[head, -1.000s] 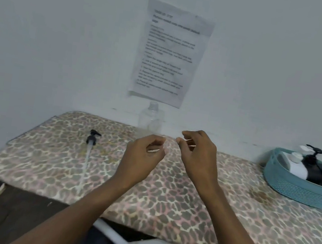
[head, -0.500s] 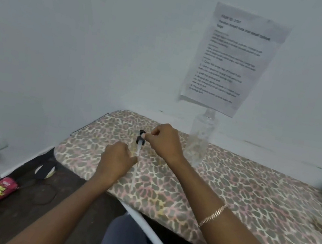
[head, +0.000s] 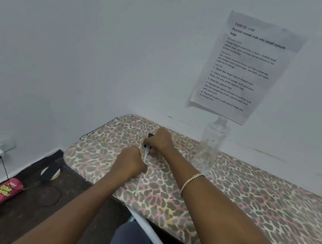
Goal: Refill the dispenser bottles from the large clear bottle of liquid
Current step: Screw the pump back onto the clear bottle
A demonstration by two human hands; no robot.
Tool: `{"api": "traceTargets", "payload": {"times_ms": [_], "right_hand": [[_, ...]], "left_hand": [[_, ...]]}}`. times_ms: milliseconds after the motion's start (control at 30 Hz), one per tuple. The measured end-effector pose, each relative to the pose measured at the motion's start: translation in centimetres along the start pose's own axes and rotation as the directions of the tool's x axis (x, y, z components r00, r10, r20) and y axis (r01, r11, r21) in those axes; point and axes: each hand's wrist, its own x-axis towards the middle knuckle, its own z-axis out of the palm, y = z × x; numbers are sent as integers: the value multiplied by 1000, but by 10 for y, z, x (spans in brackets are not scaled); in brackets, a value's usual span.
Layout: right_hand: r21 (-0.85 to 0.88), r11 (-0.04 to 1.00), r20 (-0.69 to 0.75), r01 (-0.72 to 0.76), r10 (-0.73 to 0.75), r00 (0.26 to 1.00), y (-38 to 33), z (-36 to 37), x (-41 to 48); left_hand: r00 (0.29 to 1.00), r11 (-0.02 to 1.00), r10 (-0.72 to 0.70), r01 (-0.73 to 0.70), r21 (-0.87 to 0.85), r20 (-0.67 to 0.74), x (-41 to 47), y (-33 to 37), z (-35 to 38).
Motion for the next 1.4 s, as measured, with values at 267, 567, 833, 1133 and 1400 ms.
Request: {"api": "traceTargets", "payload": {"times_ms": [267, 567, 833, 1133, 1400], "right_hand": [[134, 984, -170, 118, -94, 981, -36, -84, -13], [130, 904, -490, 407, -299, 819, -64, -233, -69], [65, 847, -664, 527, -358, 657, -65, -320, -99], [1, 854, -700, 520, -371, 610, -49, -334, -99], [38, 852, -701, 522, -350, 622, -31, -318, -87]], "left_hand": [[977, 965, 171, -192, -178, -127, -3, 39, -20], [863, 775, 422, -503, -383, -279, 1, 153, -56], [901, 829, 412, -433, -354, -139, 2, 197, -12], [944, 916, 325, -329, -230, -56, -1, 199, 21], [941, 922, 331, -338, -187, -68, -3, 192, 25]]}}
